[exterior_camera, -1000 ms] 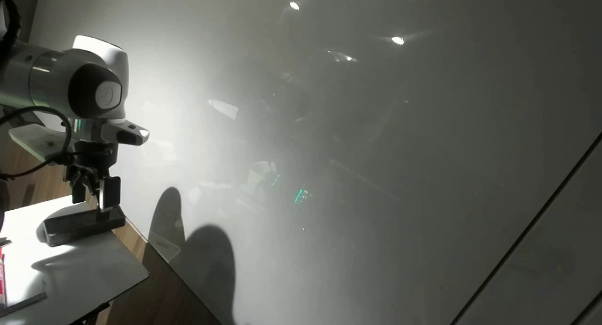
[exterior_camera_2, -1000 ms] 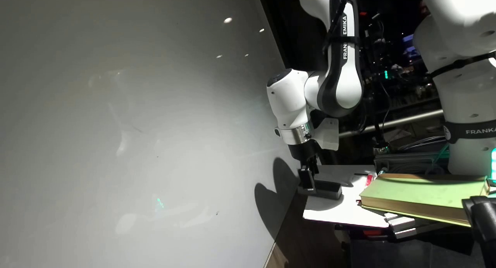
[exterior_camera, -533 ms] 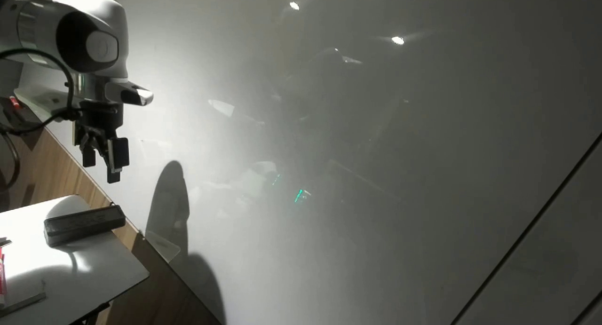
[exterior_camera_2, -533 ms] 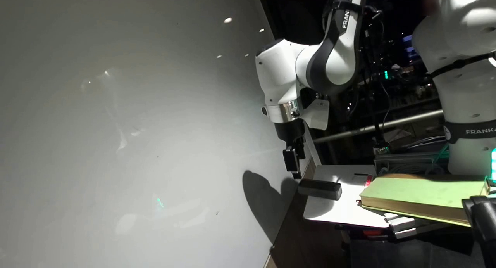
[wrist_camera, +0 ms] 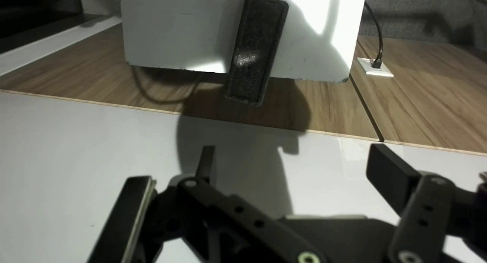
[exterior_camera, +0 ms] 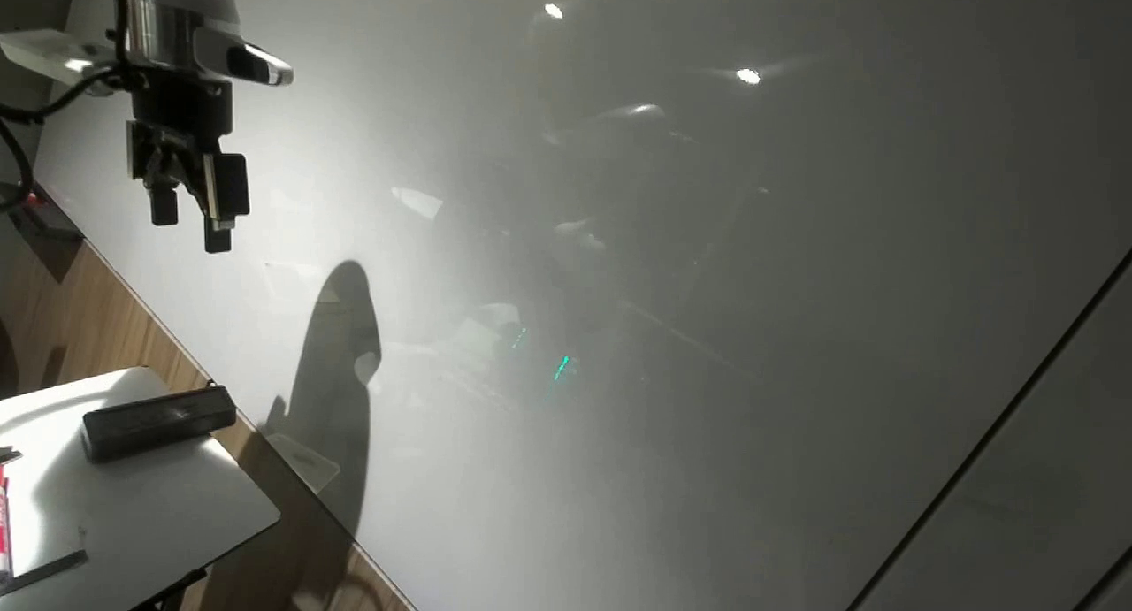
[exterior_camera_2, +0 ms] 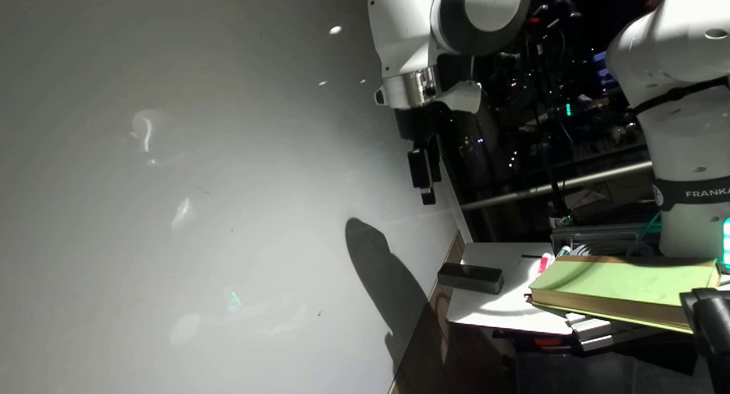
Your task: Erase the drawing on the white board
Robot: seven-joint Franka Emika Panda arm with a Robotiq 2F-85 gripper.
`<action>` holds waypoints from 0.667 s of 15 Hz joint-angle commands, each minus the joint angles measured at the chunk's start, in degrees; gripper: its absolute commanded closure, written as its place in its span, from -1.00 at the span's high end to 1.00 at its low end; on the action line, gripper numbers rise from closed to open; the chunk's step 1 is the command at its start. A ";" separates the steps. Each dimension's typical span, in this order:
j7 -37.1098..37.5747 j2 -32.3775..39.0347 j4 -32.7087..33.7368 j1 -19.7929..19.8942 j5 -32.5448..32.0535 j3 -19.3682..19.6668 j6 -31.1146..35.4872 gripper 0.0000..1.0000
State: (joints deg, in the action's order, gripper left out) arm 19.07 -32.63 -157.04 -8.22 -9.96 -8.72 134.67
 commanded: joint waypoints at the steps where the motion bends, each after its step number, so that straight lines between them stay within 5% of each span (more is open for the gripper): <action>1: -2.13 -2.76 0.07 1.39 2.11 -1.32 -2.68 1.00; 10: -3.91 -8.12 -0.98 1.29 3.13 -1.03 -6.07 1.00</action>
State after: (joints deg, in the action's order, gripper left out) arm 16.07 -40.60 -158.12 -8.21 -7.97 -8.50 128.68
